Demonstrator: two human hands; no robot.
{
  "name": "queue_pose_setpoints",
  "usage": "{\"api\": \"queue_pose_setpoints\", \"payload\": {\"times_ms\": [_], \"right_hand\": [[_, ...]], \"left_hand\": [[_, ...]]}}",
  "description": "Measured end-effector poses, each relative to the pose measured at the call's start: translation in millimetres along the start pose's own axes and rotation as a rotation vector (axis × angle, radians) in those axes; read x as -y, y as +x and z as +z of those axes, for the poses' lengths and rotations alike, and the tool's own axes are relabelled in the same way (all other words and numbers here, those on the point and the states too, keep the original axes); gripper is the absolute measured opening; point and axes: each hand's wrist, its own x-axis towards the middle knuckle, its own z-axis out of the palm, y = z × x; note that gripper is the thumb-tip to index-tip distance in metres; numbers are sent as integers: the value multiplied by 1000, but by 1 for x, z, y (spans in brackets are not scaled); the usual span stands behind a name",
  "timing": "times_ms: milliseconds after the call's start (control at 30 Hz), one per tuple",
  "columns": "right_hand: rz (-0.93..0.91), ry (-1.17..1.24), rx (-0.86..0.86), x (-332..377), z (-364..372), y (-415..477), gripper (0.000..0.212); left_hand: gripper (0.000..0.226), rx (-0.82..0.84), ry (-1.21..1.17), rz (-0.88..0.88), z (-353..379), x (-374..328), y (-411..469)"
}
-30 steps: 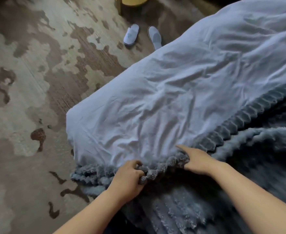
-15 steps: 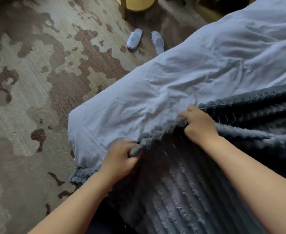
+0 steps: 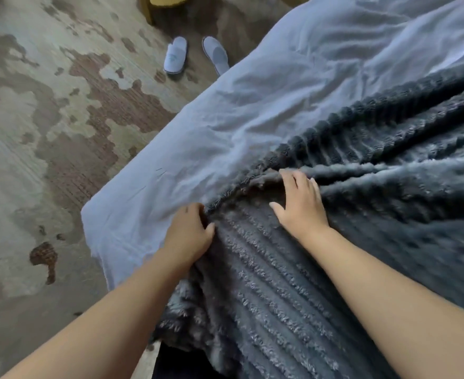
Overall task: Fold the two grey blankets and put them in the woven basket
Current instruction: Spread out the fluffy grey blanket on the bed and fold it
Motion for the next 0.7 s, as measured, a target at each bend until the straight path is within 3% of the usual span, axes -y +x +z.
{"api": "queue_pose_setpoints", "payload": {"times_ms": [200,367,500,600,633,700], "right_hand": [[427,242,142,-66,-14,-69,43],[633,308,78,-107,-23,-106,23],[698,436,-57,-125,-28,-97,18],[728,512,-227,-126,-41,-66,20],[745,541,-286,-125,-46,-53,20],[750,615,-369,-123,-55,-25,20]], "left_hand": [[40,32,232,256,-2,-76,28],[29,54,249,414,0,-144,66],[36,290,214,322,13,-193,90],[44,618,35,25,22,-213,90],[41,712,69,24,24,-216,86],[24,767,243,255,30,-221,80]]}}
